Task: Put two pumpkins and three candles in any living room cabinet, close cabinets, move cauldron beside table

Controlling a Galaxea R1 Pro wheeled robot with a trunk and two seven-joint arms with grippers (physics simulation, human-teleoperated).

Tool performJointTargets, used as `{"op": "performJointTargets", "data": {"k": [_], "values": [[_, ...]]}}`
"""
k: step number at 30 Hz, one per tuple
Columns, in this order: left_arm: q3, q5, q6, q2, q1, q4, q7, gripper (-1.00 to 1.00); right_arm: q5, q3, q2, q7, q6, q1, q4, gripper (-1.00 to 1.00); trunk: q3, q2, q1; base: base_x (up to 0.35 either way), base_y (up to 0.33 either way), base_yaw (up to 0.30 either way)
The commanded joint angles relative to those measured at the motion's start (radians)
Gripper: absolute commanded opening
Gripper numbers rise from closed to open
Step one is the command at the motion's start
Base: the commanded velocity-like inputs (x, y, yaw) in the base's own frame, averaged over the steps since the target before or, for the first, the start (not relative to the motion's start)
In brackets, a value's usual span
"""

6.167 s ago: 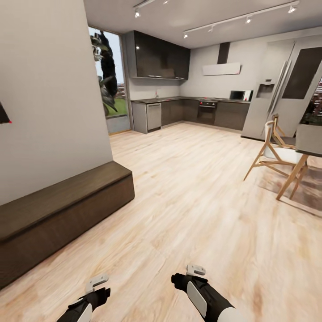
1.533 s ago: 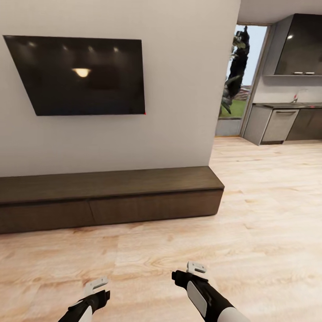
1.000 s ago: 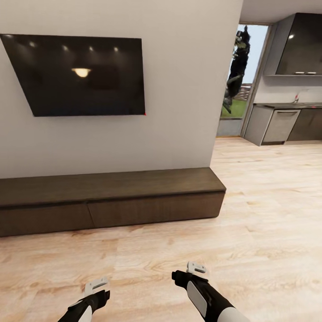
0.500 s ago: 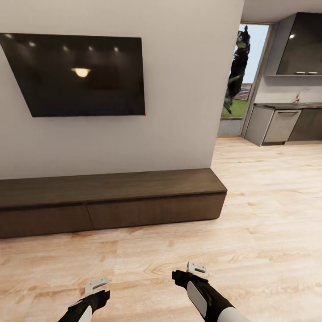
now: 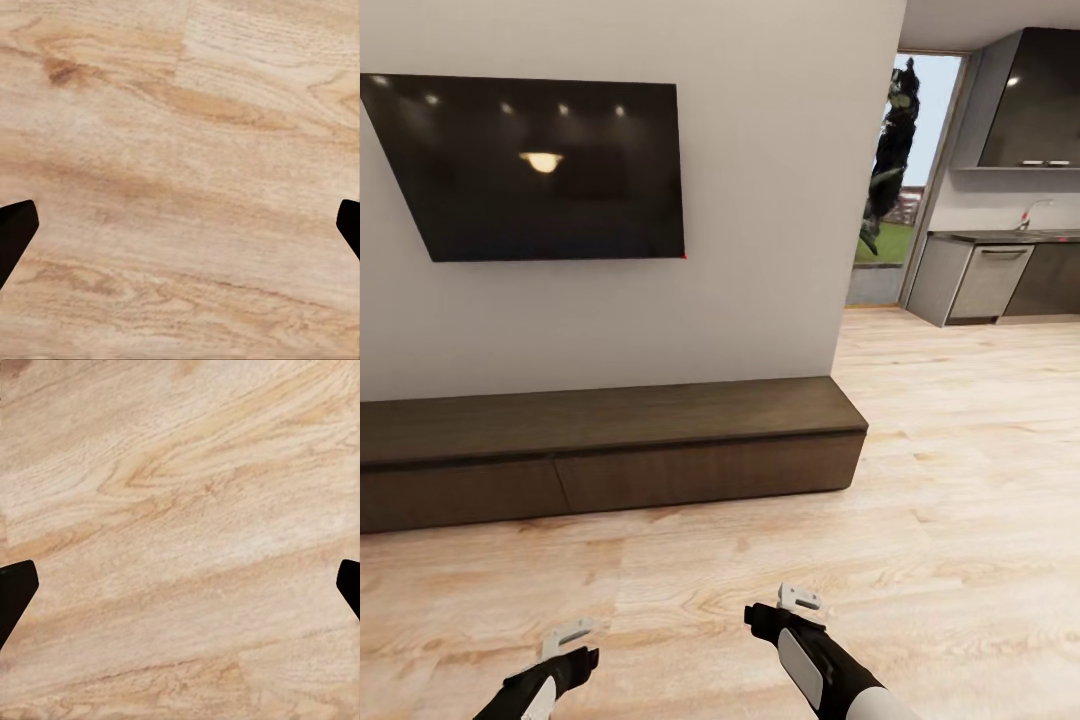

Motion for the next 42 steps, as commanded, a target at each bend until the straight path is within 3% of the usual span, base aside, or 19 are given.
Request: {"op": "performJointTargets", "data": {"k": [1, 4, 5, 6, 12, 16, 23, 26, 29, 32, 36, 39, 40, 41, 42], "values": [[0.0, 0.013, 0.056, 0.014, -0.002, -0.019, 0.002, 1.0, -0.003, 0.005, 0.0, -0.008, 0.004, -0.001, -0.002, 1.0, -0.001, 0.0, 0.0, 0.0, 0.0, 0.0], [0.0, 0.015, 0.193, 0.034, -0.006, -0.096, -0.022, 1.0, -0.004, 0.005, 0.0, -0.007, 0.005, -0.001, -0.002, 1.0, -0.001, 0.0, 0.0, 0.0, 0.0, 0.0], [0.001, 0.016, 0.274, 0.041, -0.006, -0.152, -0.047, 1.0, -0.004, 0.005, 0.0, -0.007, 0.005, -0.001, -0.002, 1.0, -0.001, 0.0, 0.0, 0.0, 0.0, 0.0], [0.002, 0.015, 0.438, 0.062, -0.007, -0.267, -0.106, 1.0, -0.004, 0.005, 0.0, -0.007, 0.005, -0.001, -0.002, 1.0, -0.001, 0.0, 0.0, 0.0, 0.0, 0.0], [0.005, 0.018, 0.731, 0.106, -0.007, -0.503, -0.205, 1.0, -0.007, 0.003, 0.0, -0.007, -0.005, -0.001, -0.001, 1.0, -0.001, 0.0, 0.0, 0.0, 0.0, 0.0], [0.014, 0.025, 0.774, 0.112, -0.006, -0.563, -0.219, 1.0, -0.013, 0.003, 0.0, -0.007, -0.038, -0.001, 0.002, 1.0, -0.001, 0.0, 0.0, 0.0, 0.0, 0.0], [0.014, 0.025, 0.774, 0.112, -0.006, -0.563, -0.219, 1.0, -0.013, 0.003, 0.0, -0.007, -0.038, -0.001, 0.002, 1.0, -0.001, 0.0, 0.0, 0.0, 0.0, 0.0], [0.023, 0.052, 0.783, 0.112, -0.006, -0.579, -0.222, 1.0, -0.017, 0.0, 0.0, 0.001, -0.064, -0.001, 0.014, 1.0, -0.004, -0.007, 0.004, 0.0, 0.0, 0.0], [0.028, 0.078, 0.788, 0.113, -0.005, -0.587, -0.223, 1.0, -0.024, -0.005, 0.0, 0.046, -0.079, -0.001, 0.028, 1.0, -0.013, -0.028, 0.015, 0.0, 0.0, 0.0], [0.031, 0.091, 0.791, 0.114, -0.006, -0.592, -0.223, 1.0, -0.047, -0.015, -0.004, 0.15, -0.085, -0.001, 0.036, 1.0, -0.023, -0.049, 0.027, 0.0, 0.0, 0.0], [0.031, 0.096, 0.793, 0.113, -0.006, -0.593, -0.224, 1.0, -0.133, -0.047, -0.032, 0.302, -0.085, -0.001, 0.049, 1.0, -0.035, -0.077, 0.042, 0.0, 0.0, 0.0], [0.029, 0.111, 0.795, 0.113, -0.005, -0.594, -0.224, 1.0, -0.233, -0.07, -0.058, 0.427, -0.087, -0.001, 0.07, 1.0, -0.045, -0.098, 0.054, 0.0, 0.0, 0.0], [0.028, 0.115, 0.795, 0.113, -0.006, -0.594, -0.224, 1.0, -0.252, -0.073, -0.062, 0.446, -0.087, -0.001, 0.073, 1.0, -0.048, -0.105, 0.057, 0.0, 0.0, 0.0], [0.027, 0.128, 0.795, 0.114, -0.006, -0.594, -0.224, 1.0, -0.309, -0.08, -0.069, 0.484, -0.09, -0.001, 0.079, 1.0, -0.051, -0.112, 0.061, 0.0, 0.0, 0.0], [0.027, 0.132, 0.795, 0.114, -0.006, -0.594, -0.224, 1.0, -0.324, -0.082, -0.071, 0.492, -0.093, -0.001, 0.081, 1.0, -0.054, -0.119, 0.065, 0.0, 0.0, 0.0]]}}
